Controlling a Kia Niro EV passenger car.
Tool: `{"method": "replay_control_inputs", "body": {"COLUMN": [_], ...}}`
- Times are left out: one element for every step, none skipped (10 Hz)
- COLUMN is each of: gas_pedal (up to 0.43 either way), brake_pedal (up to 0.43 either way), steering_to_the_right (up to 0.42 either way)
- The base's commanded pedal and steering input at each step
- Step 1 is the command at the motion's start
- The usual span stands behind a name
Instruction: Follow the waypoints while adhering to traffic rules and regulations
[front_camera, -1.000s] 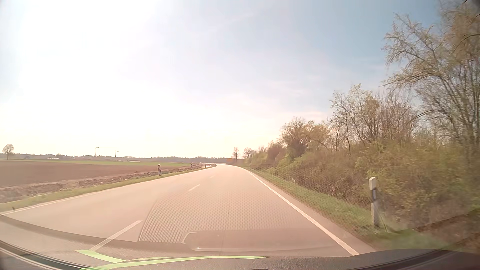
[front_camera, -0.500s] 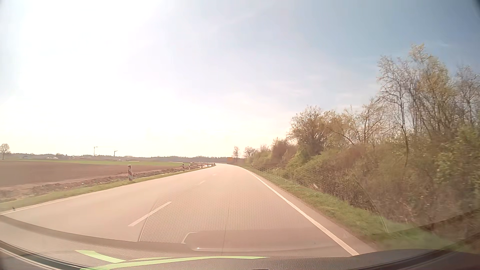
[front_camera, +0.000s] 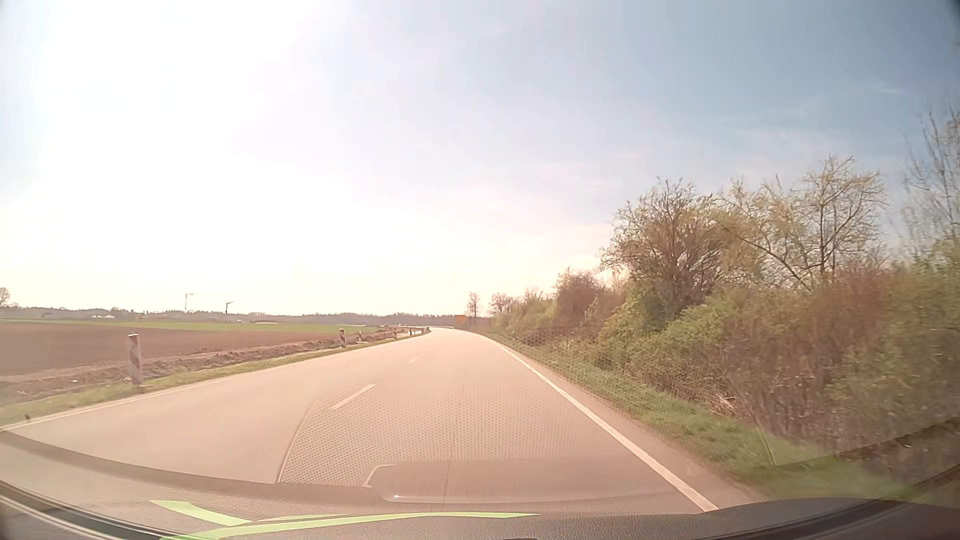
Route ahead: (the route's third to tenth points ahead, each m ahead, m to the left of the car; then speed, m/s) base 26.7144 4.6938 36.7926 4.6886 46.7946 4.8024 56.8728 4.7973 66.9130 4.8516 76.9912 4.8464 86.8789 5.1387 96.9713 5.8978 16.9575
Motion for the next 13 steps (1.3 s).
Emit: {"method": "replay_control_inputs", "body": {"gas_pedal": [0.138,0.138,0.138,0.138,0.138,0.138,0.138,0.138,0.138,0.138,0.138,0.138,0.138], "brake_pedal": [0.000,0.000,0.000,0.000,0.000,0.000,0.000,0.000,0.000,0.000,0.000,0.000,0.000], "steering_to_the_right": [-0.001,-0.001,-0.001,-0.001,-0.001,-0.001,-0.001,-0.002,-0.002,-0.002,-0.002,-0.002,-0.002]}}
